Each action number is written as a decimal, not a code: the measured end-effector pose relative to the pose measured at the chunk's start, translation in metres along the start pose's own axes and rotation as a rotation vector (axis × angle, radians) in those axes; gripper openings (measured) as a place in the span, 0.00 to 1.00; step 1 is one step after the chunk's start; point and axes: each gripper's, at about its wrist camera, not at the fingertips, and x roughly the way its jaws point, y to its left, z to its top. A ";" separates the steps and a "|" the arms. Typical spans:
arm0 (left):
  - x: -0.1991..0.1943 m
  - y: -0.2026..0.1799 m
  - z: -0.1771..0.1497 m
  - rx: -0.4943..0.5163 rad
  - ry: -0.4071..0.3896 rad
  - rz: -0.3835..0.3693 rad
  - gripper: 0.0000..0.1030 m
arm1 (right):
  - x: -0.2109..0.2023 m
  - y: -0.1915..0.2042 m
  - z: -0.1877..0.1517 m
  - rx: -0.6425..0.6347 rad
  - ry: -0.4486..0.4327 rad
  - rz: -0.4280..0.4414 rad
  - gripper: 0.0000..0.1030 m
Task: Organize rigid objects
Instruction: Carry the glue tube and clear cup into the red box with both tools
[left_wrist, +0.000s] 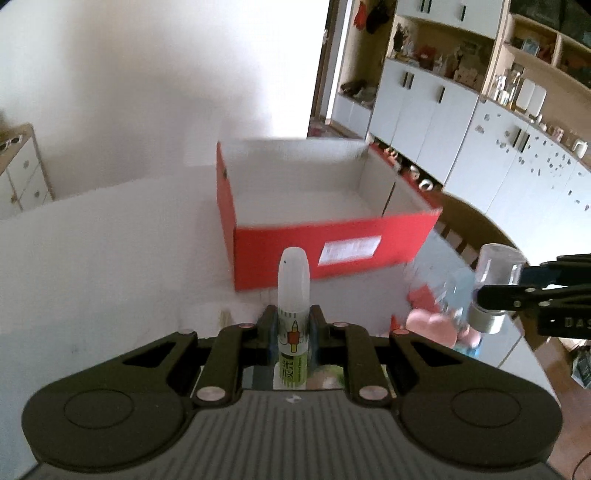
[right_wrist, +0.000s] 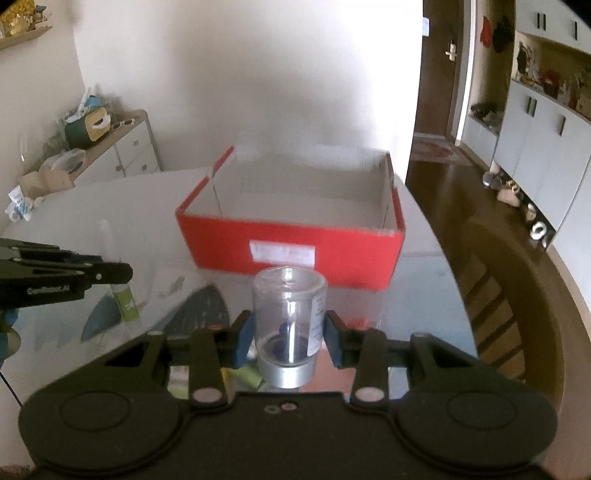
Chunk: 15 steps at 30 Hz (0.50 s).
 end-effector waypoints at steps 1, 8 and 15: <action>0.000 -0.001 0.008 0.003 -0.008 -0.002 0.16 | 0.002 -0.002 0.006 -0.003 -0.004 0.001 0.39; 0.007 -0.009 0.064 0.025 -0.047 -0.006 0.16 | 0.021 -0.019 0.055 -0.034 -0.038 -0.012 0.39; 0.021 -0.020 0.127 0.041 -0.084 -0.003 0.16 | 0.052 -0.033 0.089 -0.051 -0.042 -0.026 0.39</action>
